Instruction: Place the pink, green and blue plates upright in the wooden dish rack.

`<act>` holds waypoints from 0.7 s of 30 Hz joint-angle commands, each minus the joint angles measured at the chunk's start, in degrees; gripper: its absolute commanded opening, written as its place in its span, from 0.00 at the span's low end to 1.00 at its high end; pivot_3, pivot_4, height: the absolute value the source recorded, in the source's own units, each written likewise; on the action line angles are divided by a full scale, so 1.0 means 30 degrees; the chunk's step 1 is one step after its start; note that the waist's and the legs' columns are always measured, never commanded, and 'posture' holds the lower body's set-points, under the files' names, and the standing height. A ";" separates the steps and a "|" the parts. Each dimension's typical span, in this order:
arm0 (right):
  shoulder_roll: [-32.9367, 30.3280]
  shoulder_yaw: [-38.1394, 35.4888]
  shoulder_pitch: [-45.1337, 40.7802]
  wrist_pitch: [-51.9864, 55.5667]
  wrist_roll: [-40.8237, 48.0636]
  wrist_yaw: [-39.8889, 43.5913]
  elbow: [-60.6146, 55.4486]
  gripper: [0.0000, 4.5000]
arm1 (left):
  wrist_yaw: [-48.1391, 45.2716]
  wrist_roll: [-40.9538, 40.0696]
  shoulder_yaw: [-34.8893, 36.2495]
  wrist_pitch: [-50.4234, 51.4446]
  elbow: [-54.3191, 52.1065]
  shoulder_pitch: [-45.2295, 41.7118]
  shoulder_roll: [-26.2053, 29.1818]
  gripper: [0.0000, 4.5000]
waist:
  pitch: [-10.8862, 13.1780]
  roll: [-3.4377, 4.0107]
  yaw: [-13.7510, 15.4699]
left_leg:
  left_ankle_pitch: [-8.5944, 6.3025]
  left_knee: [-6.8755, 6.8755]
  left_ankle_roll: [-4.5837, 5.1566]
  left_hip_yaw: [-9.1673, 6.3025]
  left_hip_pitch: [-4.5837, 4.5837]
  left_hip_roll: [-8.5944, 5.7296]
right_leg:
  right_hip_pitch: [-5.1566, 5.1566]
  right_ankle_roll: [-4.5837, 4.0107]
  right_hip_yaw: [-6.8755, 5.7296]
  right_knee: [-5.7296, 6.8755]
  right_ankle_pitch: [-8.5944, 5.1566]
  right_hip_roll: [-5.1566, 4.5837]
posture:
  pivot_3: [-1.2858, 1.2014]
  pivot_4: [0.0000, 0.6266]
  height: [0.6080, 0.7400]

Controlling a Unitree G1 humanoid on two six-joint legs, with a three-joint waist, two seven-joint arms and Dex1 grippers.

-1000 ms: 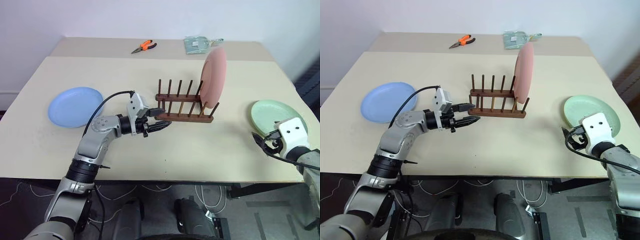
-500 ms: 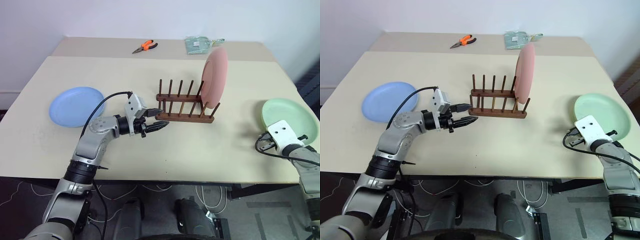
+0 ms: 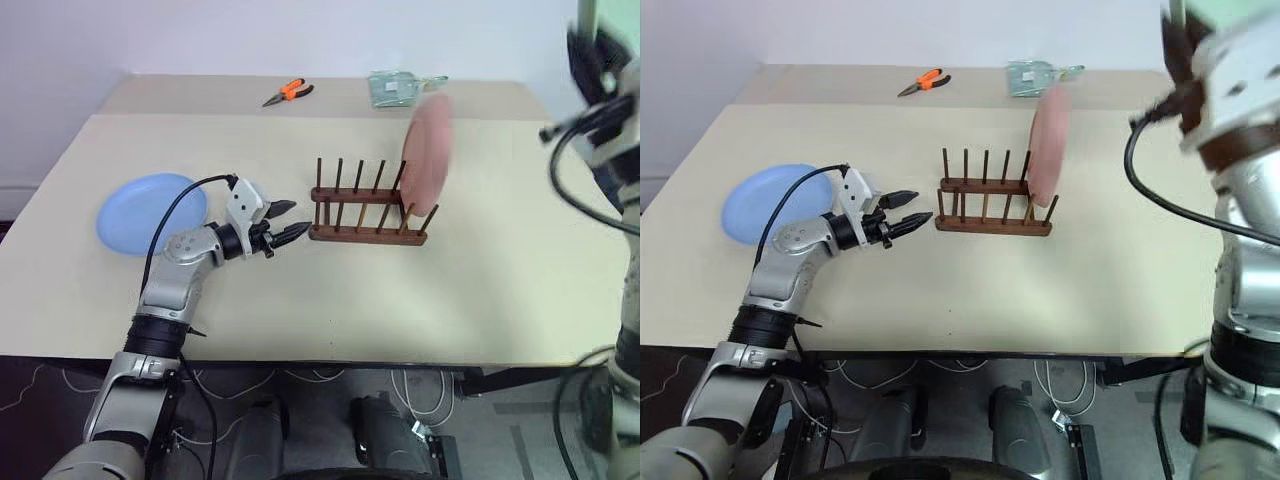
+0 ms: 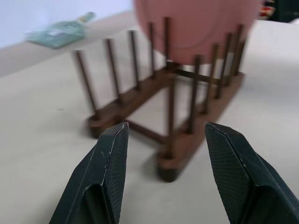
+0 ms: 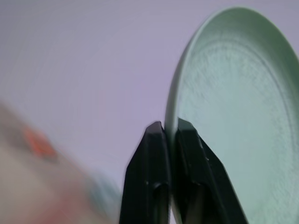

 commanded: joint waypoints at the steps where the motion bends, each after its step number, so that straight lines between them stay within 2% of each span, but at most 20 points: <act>1: 0.2088 0.0761 -0.1215 0.3571 0.7017 -0.0873 -0.1968 0.01 | -0.0062 0.0044 0.0409 -0.0582 0.0027 -0.0386 0.0069 0.59 | 0.0002 -0.0007 0.0011 | -0.0001 0.0004 0.0002 -0.0001 -0.0010 -0.0005 | 0.0002 0.0000 -0.0001 -0.0007 0.0000 -0.0013 | 0.52 0.24 0.90; 3: 0.3536 0.0930 -0.1396 0.4688 1.0701 -0.2141 -0.2311 0.01 | -0.0137 0.0030 0.0401 -0.0536 -0.0105 -0.0260 0.0096 0.59 | 0.0008 -0.0006 0.0008 | -0.0001 0.0020 0.0003 0.0009 -0.0023 -0.0018 | 0.0002 -0.0007 0.0007 -0.0007 0.0001 -0.0040 | 0.52 0.24 0.90; 6: 0.5906 0.1535 -0.0760 0.5216 1.3964 -0.4420 -0.1985 0.01 | -0.0099 0.0006 0.0395 -0.0456 -0.0441 -0.0018 0.0072 0.59 | 0.0010 -0.0004 -0.0070 | 0.0000 0.0025 0.0003 0.0017 -0.0024 -0.0017 | -0.0004 -0.0065 0.0011 0.0005 -0.0026 -0.0051 | 0.52 0.24 0.90; 9: 0.7442 0.1981 -0.0052 0.5191 1.4186 -0.6168 -0.1039 0.01 | -0.0101 -0.0093 0.0371 -0.0221 -0.0825 0.0166 0.0035 0.59 | 0.0010 -0.0001 -0.0117 | 0.0000 0.0015 0.0003 0.0019 -0.0016 -0.0011 | -0.0016 -0.0064 0.0012 0.0019 -0.0025 -0.0038 | 0.52 0.24 0.90; 13: 0.8337 0.2107 0.0778 0.5023 1.4074 -0.7156 0.0405 0.01 | -0.0077 -0.0147 0.0329 0.0097 -0.1400 0.0434 0.0043 0.59 | 0.0012 0.0004 -0.0109 | 0.0000 0.0018 0.0004 0.0023 -0.0018 -0.0013 | -0.0016 -0.0063 0.0014 0.0017 -0.0023 -0.0034 | 0.52 0.24 0.90; 21: 0.8699 0.2835 0.1848 0.5371 1.3920 -0.7557 0.0982 0.01 | -0.0153 -0.0137 0.0320 0.0477 -0.1824 0.0566 0.0113 0.59 | 0.0012 0.0005 -0.0154 | 0.0000 0.0006 0.0004 0.0024 -0.0016 -0.0005 | -0.0035 -0.0055 0.0017 0.0023 -0.0020 -0.0013 | 0.52 0.24 0.90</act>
